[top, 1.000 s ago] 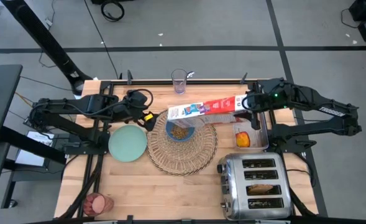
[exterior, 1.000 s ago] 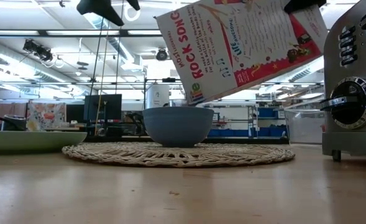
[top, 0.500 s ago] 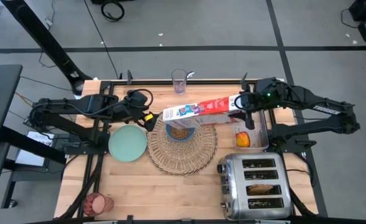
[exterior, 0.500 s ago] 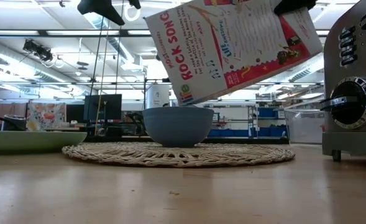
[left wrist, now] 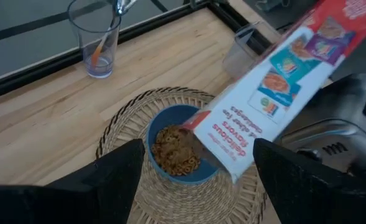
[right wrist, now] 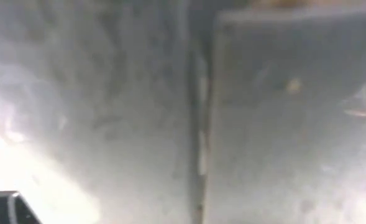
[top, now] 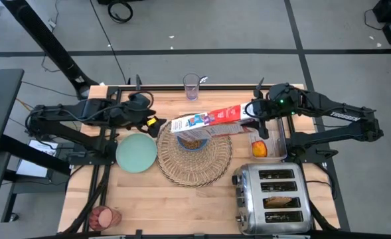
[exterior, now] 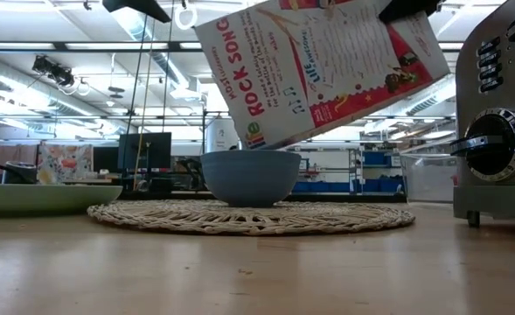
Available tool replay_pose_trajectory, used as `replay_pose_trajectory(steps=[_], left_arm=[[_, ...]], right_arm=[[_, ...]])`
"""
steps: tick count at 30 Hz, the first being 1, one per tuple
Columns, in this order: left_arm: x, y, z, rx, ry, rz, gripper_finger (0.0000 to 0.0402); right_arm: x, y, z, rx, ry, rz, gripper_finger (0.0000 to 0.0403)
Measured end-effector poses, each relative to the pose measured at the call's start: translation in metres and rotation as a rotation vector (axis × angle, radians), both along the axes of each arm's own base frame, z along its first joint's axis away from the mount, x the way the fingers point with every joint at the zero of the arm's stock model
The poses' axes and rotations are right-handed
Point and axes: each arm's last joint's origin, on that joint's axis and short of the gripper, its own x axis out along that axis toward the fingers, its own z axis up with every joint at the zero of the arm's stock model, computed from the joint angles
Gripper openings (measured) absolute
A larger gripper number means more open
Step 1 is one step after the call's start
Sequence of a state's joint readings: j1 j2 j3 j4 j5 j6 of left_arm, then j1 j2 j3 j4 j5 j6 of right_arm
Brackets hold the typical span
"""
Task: Arrange a breakfast setting
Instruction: Pour the cereal into the bowl
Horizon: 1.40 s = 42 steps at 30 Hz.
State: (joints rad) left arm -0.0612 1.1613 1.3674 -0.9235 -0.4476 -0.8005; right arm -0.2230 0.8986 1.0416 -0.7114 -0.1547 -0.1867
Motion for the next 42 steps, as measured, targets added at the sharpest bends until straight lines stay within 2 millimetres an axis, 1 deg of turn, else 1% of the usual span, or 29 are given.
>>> replay_pose_trajectory(steps=[6,12,17,22,24,28,37,42], left_arm=[[-0.001,0.000,0.002,0.003,-0.014,0.003,0.0311],[-0.001,0.000,0.002,0.003,-0.013,0.003,0.0311],[-0.001,0.000,0.002,0.003,-0.013,0.003,0.0311],[-0.001,0.000,0.002,0.002,-0.015,0.003,0.0311],[-0.001,0.000,0.002,0.002,-0.019,0.003,0.0311],[-0.001,0.000,0.002,0.002,-0.020,0.003,0.0311],[0.000,0.000,0.002,-0.001,-0.021,0.005,0.0311],[0.000,0.000,0.002,-0.002,-0.022,0.006,0.0311]], right_arm=[[-0.002,0.001,-0.001,0.020,0.012,0.007,0.0236],[-0.015,0.004,0.000,0.046,0.035,0.001,0.0236],[-0.026,0.006,0.005,0.034,-0.001,-0.027,0.0236],[-0.032,0.007,0.000,0.063,0.065,-0.024,0.0236],[-0.033,0.008,-0.002,0.069,0.081,-0.023,0.0236],[-0.032,0.007,0.003,0.058,0.028,-0.022,0.0236],[-0.030,0.008,0.004,0.066,0.009,-0.004,0.0236],[-0.029,0.006,0.006,0.030,-0.009,-0.025,0.0236]])
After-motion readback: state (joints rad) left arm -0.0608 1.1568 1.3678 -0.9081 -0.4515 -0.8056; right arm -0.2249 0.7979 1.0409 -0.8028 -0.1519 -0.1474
